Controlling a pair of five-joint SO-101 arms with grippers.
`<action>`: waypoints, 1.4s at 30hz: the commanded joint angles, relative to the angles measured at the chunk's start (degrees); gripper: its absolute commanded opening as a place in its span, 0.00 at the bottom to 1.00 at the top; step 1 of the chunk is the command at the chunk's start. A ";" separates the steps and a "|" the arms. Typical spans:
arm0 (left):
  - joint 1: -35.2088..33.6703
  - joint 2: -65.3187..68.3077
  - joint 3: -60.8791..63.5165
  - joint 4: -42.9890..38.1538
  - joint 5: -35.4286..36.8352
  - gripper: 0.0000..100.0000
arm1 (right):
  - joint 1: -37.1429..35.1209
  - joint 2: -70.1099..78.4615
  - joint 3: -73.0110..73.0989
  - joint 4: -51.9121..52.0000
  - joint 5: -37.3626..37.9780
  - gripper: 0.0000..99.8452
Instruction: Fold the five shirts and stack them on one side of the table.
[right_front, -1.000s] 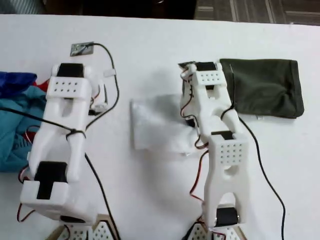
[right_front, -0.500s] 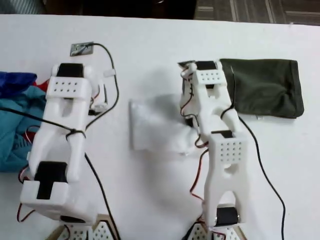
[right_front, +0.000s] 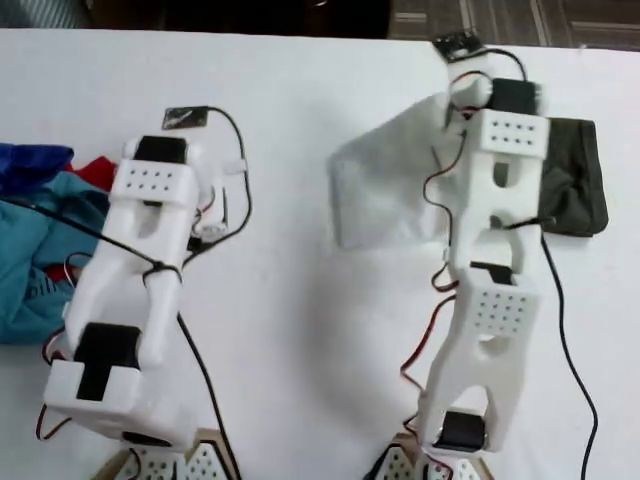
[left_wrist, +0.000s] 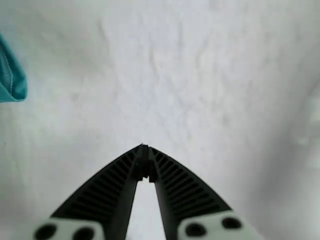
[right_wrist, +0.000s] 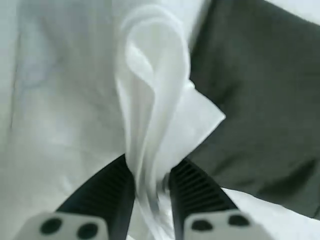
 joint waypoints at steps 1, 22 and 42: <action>0.35 -2.90 0.04 -0.70 0.35 0.03 | 2.95 -4.70 -4.75 -0.22 4.48 0.02; 0.35 -2.90 -0.04 -1.49 0.62 0.03 | 20.97 9.36 -5.89 -28.18 13.98 0.02; -0.18 -3.16 -2.33 -0.97 0.35 0.03 | 22.81 4.09 -5.98 -30.20 5.27 0.28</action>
